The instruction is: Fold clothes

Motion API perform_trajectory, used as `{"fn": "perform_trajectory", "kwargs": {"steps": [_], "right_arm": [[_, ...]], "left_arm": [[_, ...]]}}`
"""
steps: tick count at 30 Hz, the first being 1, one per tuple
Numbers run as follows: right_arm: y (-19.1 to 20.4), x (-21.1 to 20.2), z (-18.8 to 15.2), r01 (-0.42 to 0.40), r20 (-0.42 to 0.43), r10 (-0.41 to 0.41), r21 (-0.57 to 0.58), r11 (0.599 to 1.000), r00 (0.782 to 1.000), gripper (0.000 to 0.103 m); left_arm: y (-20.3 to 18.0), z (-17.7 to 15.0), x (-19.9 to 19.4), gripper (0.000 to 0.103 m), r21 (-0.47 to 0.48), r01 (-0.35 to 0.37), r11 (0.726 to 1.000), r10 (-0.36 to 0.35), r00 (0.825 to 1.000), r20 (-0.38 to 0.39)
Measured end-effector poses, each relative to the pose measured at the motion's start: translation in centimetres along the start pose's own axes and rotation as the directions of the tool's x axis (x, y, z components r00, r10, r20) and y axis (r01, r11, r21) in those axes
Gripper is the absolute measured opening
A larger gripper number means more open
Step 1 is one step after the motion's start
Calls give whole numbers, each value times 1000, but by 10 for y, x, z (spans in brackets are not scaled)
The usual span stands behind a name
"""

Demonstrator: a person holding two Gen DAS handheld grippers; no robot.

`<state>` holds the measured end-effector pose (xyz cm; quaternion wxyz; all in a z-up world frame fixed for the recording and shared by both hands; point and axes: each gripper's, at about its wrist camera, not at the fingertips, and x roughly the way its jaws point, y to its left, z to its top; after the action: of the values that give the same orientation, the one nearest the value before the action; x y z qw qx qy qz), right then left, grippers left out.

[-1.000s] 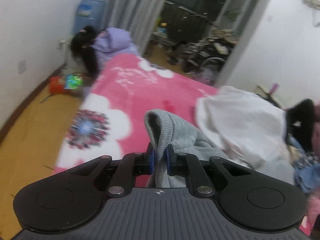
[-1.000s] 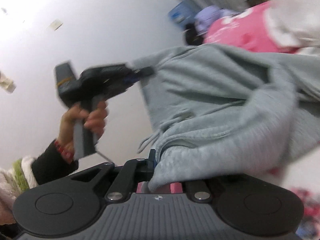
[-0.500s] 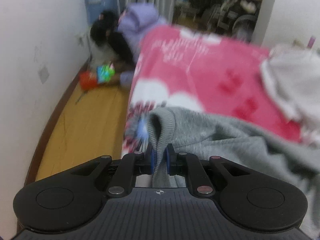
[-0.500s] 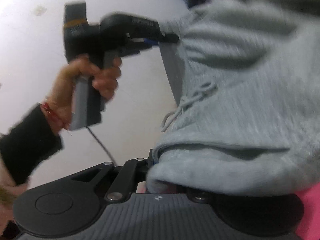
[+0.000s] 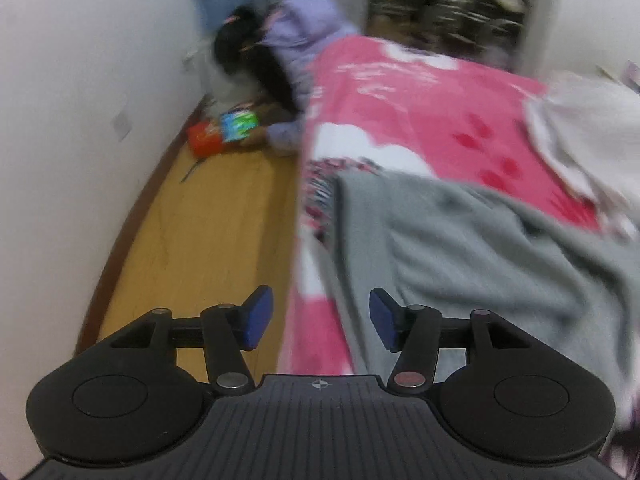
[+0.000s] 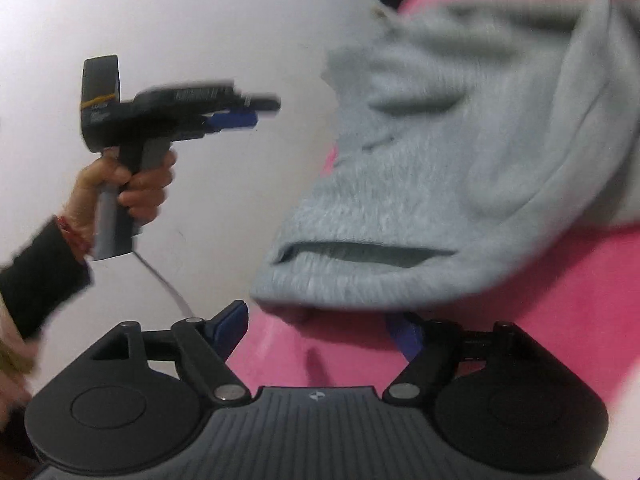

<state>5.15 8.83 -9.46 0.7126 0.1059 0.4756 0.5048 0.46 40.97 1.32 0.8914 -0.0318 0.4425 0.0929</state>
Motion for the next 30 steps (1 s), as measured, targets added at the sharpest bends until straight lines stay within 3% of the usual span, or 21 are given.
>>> {"fn": "perform_trajectory", "kwargs": {"steps": [2, 4, 6, 8, 11, 13, 16, 19, 21, 22, 23, 24, 25, 26, 29, 30], "right_arm": [[7, -22, 0, 84, 40, -80, -116, 990, 996, 74], [5, -39, 10, 123, 66, -116, -118, 985, 991, 73], [-9, -52, 18, 98, 96, -98, 2, 995, 991, 73], [-27, -56, 27, 47, 131, -73, 188, 981, 989, 73], [-62, -66, 22, -53, 195, -39, 442, 896, 980, 74], [-77, -66, 17, -84, 225, -48, 540, 838, 973, 76], [-93, -65, 14, -140, 266, -44, 631, 763, 963, 78], [-103, -60, 20, -179, 290, -24, 654, 735, 957, 79], [-108, -55, 28, -180, 285, -20, 655, 734, 958, 80], [-111, -53, 31, -178, 284, -21, 655, 734, 959, 80], [-114, -49, 36, -176, 284, -24, 655, 735, 958, 80], [-116, -42, 40, -170, 283, -31, 655, 736, 959, 80], [-117, -36, 45, -152, 274, -44, 654, 741, 961, 77], [-116, -31, 50, -128, 260, -62, 651, 748, 964, 68], [-111, -14, 62, -69, 213, -84, 623, 779, 973, 9], [-105, -11, 65, -55, 207, -89, 604, 795, 974, 9]], "left_arm": [[-23, -30, -23, 65, 97, 38, 995, -39, 999, 4], [-48, -62, -38, 73, 186, 56, 981, -59, 998, 15], [-75, -93, -43, 75, 263, 56, 963, -64, 998, 22], [-96, -114, -37, 75, 315, 6, 949, -20, 999, 41], [-119, -130, -21, 75, 369, -119, 922, 87, 991, 103], [-133, -135, -10, 75, 413, -190, 891, 140, 979, 148], [-148, -141, 4, 75, 493, -247, 834, 172, 966, 193], [-156, -147, 16, 75, 560, -284, 778, 182, 956, 231], [-154, -145, 19, 73, 563, -287, 775, 180, 954, 239], [-152, -144, 20, 66, 563, -288, 775, 179, 954, 242], [-150, -142, 21, 51, 563, -289, 775, 178, 953, 244], [-146, -139, 21, 46, 552, -290, 782, 179, 953, 246], [-142, -135, 21, 42, 539, -290, 791, 181, 952, 247], [-138, -133, 17, 35, 546, -304, 781, 185, 947, 263], [-126, -127, 4, 16, 576, -355, 736, 193, 926, 324], [-123, -125, -1, 14, 585, -372, 721, 195, 919, 344]]}}
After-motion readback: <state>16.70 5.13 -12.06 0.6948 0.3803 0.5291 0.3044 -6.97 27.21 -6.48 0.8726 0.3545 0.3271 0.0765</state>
